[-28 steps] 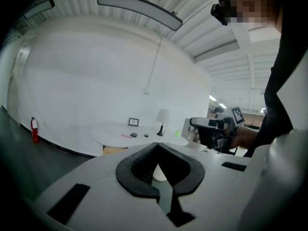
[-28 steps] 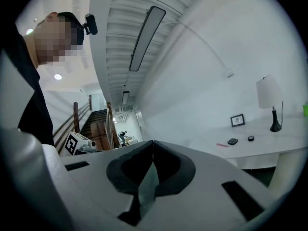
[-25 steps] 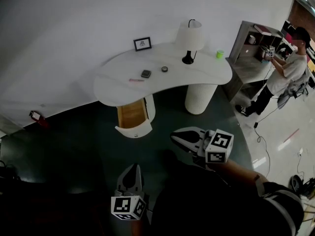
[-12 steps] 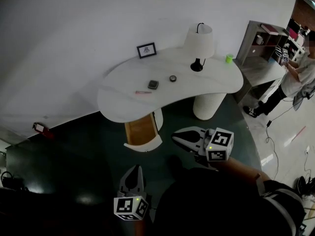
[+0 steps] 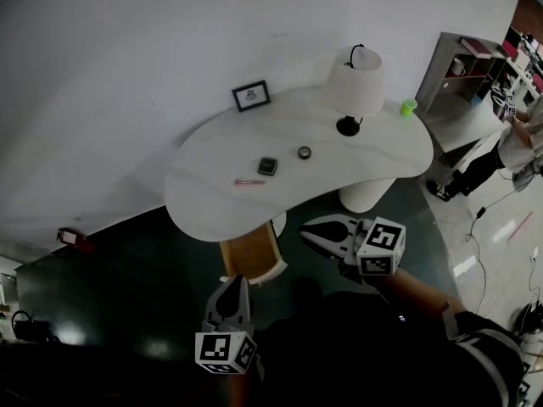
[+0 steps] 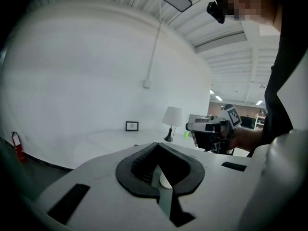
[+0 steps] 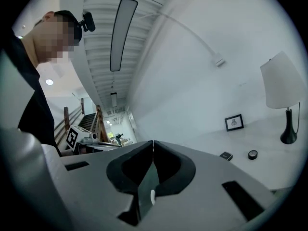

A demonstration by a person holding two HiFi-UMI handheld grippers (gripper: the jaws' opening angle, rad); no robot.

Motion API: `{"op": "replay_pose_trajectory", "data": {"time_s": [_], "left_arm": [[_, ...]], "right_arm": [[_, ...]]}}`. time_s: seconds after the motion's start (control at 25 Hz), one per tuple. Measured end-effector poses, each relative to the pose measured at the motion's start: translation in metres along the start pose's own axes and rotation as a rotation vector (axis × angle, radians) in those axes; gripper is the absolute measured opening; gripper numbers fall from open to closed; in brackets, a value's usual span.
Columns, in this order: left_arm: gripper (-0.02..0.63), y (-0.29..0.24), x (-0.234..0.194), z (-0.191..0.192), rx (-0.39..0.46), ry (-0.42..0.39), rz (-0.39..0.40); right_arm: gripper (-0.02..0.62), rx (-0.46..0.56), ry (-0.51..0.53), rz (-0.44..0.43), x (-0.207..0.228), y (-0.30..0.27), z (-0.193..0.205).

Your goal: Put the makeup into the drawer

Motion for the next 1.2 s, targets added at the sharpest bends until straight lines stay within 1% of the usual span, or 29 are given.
{"op": "replay_pose_trajectory", "data": {"time_s": [0.12,0.2,0.36,0.56,0.8,0.92,1.08,1.2], "left_arm": [[0.011,-0.018,-0.006,-0.004,-0.013,0.006,0.024],[0.011,-0.027,-0.013,-0.005,-0.024,-0.004,0.044],[0.011,-0.042,-0.041,-0.004,-0.034,0.005,0.079],[0.011,-0.045,-0.086,-0.013,-0.040,-0.001,0.147],[0.011,-0.039,-0.167,-0.023,-0.068,-0.020,0.208],[0.011,-0.036,-0.203,-0.028,-0.077,-0.041,0.239],[0.011,-0.038,-0.238,-0.028,-0.113,-0.048,0.266],[0.011,-0.048,-0.247,-0.025,-0.125,-0.029,0.273]], "right_arm": [[0.015,-0.004,-0.015,0.028,0.017,-0.003,0.003],[0.015,-0.008,-0.029,0.043,0.024,-0.008,0.008],[0.015,-0.023,-0.041,0.075,0.036,-0.032,0.015],[0.015,-0.018,-0.046,0.125,0.035,-0.078,0.010],[0.017,-0.049,-0.050,0.198,0.030,-0.154,0.018],[0.017,-0.066,-0.051,0.214,0.030,-0.185,0.021],[0.017,-0.081,-0.031,0.251,0.031,-0.209,0.015],[0.017,-0.104,-0.035,0.276,0.044,-0.208,0.018]]}}
Point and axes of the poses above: the fingertips, and each gripper's own axes: y backward along the fingers, x to its right, z out of its underside, the point moved 6 cm from there along y, backward along the fingers, and after that the axes turned 2 degrees about -z, right-handed, at the moved point
